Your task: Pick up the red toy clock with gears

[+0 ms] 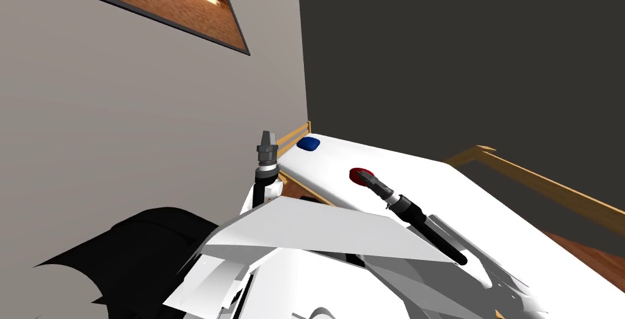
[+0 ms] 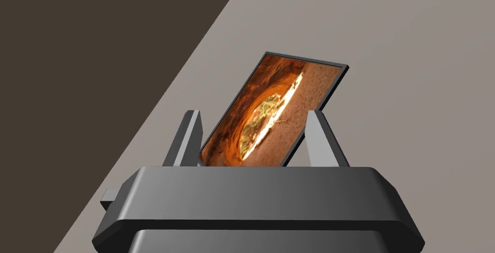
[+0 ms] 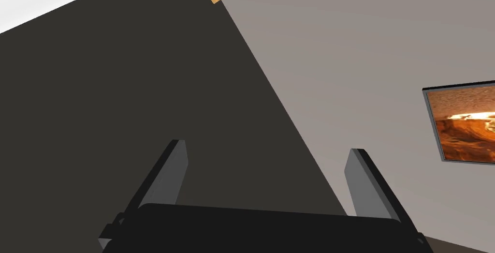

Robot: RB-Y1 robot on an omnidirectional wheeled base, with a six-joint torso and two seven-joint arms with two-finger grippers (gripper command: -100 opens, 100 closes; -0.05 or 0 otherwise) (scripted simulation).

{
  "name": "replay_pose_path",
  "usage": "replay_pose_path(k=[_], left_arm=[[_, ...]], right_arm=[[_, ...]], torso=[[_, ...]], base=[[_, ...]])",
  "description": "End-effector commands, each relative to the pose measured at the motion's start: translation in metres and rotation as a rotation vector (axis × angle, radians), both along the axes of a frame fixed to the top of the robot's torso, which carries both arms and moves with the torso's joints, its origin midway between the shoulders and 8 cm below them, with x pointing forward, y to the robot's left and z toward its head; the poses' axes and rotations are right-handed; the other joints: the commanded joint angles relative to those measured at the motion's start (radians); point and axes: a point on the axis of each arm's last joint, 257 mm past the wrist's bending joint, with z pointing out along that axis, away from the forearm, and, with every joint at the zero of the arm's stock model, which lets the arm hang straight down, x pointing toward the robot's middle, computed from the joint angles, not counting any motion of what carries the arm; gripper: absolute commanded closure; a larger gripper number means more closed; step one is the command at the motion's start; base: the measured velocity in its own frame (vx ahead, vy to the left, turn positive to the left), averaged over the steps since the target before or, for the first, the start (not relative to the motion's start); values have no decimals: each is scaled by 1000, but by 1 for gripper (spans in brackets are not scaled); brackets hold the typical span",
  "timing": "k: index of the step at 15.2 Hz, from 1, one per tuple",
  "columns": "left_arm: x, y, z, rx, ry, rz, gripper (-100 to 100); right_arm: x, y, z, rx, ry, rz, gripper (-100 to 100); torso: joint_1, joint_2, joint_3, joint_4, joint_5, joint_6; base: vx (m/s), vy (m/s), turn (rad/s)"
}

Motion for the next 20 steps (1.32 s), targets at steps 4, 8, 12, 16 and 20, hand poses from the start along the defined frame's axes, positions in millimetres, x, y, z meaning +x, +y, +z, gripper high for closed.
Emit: replay_pose_path(k=[4,8,12,16,20], left_arm=[[0,0,0,0,0,0,0],[0,0,0,0,0,0,0],[0,0,0,0,0,0,0],[0,0,0,0,0,0,0],[0,0,0,0,0,0,0]], right_arm=[[-10,-10,-21,-116,38,46,-100],[-24,-28,-51,-257,89,99,-100],[-33,-43,-65,-350,119,140,-100],[-50,-71,-89,-499,173,203,-100],[-68,-100,-110,-627,225,259,-100]], torso=[[-1,0,0,0,0,0],[-1,1,1,0,0,1],[0,-1,0,0,0,0],[-1,0,0,0,0,0],[0,1,1,0,0,0]], base=[[67,21,111],[57,23,137],[78,31,156],[73,13,163],[56,18,136]])
